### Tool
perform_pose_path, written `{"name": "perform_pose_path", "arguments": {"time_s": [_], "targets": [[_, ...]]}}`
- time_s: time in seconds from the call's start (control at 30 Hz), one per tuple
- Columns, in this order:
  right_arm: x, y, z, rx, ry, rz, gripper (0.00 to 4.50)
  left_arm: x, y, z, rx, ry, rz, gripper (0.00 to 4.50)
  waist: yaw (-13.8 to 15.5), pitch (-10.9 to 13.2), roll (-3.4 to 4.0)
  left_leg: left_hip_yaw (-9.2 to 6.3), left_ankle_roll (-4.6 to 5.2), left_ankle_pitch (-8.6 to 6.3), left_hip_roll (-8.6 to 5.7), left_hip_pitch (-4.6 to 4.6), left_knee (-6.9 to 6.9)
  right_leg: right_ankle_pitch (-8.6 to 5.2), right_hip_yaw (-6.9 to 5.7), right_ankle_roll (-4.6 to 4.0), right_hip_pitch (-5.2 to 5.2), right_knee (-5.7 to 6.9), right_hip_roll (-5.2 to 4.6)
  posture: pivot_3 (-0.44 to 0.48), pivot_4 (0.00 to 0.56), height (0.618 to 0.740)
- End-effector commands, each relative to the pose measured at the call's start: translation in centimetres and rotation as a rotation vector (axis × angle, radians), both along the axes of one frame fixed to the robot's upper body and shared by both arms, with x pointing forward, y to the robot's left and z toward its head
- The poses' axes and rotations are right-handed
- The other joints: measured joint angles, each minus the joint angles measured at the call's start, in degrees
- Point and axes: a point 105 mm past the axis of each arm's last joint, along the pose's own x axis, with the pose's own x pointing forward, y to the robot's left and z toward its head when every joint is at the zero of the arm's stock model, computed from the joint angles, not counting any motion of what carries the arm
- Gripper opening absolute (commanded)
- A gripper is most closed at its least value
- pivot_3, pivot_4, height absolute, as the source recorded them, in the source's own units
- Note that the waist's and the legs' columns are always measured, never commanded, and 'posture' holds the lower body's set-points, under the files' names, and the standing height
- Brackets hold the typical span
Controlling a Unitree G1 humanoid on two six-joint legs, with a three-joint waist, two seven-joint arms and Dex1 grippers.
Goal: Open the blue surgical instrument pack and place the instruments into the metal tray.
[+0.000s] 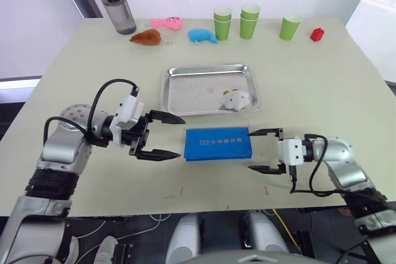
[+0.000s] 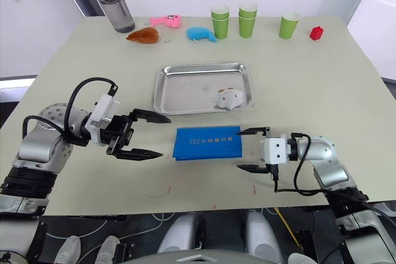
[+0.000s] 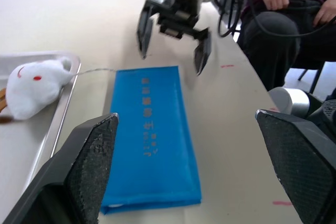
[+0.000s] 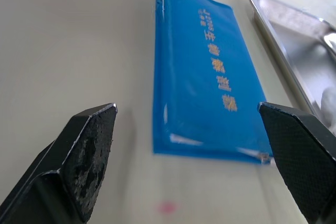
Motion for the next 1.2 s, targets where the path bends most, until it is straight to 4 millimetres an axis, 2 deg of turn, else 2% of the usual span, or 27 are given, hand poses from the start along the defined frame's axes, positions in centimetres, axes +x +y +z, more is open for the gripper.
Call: {"name": "perform_pose_path", "arguments": {"time_s": [0.03,0.2,0.3,0.33,0.5,0.57,0.83,0.97,1.2], "targets": [[0.9,0.6,0.4,0.002,-0.061,0.017,4.50,-1.0,0.1,0.7,0.004,0.006,-0.064,4.47,0.1,0.0,0.01,-0.01,0.00,0.00,0.00,0.00,0.00,0.00,-0.01,0.00,0.00,-0.01,0.00,0.000,0.150,0.734],[1.5,0.9,-0.1,-0.012,-0.051,0.032,4.50,-1.3,0.2,0.6,0.010,0.008,-0.066,4.47,0.1,0.0,0.02,-0.01,0.00,0.00,0.00,0.00,0.00,0.00,-0.02,-0.01,0.00,-0.01,0.00,0.000,0.150,0.734],[1.4,1.0,-0.5,-0.020,-0.035,0.044,3.83,-1.5,0.2,0.5,0.004,0.006,-0.070,4.50,0.1,0.0,0.02,-0.01,0.00,0.00,0.01,0.00,0.00,0.00,-0.02,-0.01,0.00,-0.01,-0.01,0.000,0.150,0.734],[1.4,1.0,-0.5,-0.018,-0.032,0.045,3.11,-1.6,0.2,0.5,0.004,0.006,-0.071,4.50,0.1,0.0,0.02,0.01,0.00,0.00,0.01,0.01,0.00,0.00,0.00,-0.01,0.00,0.00,-0.01,0.000,0.150,0.734],[1.5,1.1,-0.5,-0.006,-0.017,0.044,0.82,-1.9,0.2,0.2,0.010,0.028,-0.073,4.50,0.0,0.0,0.02,0.01,0.00,0.00,0.01,0.04,0.00,0.03,0.00,-0.05,0.00,0.05,0.00,0.000,0.150,0.734],[1.5,1.2,-0.5,0.000,-0.012,0.044,0.04,-2.0,0.1,0.1,0.009,0.029,-0.073,4.50,0.0,0.0,0.02,0.02,0.00,0.00,0.02,0.05,0.00,0.03,0.01,-0.06,0.00,0.05,0.01,0.000,0.150,0.734],[0.7,1.3,0.0,0.056,0.065,0.066,0.04,-2.0,0.1,0.0,0.006,0.028,-0.073,4.50,0.0,0.0,0.02,0.01,0.00,0.00,0.02,0.04,0.00,0.04,0.00,-0.06,0.00,0.04,0.01,0.000,0.150,0.734],[-0.5,1.2,0.9,0.099,0.187,0.101,0.04,-1.9,0.1,-0.2,0.015,0.024,-0.069,4.50,0.1,0.0,0.03,-0.02,0.00,0.00,0.05,0.01,-0.01,0.04,-0.03,-0.07,0.00,0.01,0.00,0.000,0.150,0.734],[-3.2,0.8,2.3,0.103,0.504,0.159,0.04,-2.2,0.1,-0.7,0.022,0.039,-0.072,4.50,0.2,0.0,0.05,-0.06,0.00,0.00,0.03,0.00,0.00,0.04,-0.07,-0.06,0.00,0.02,-0.02,0.000,0.150,0.734]]}}
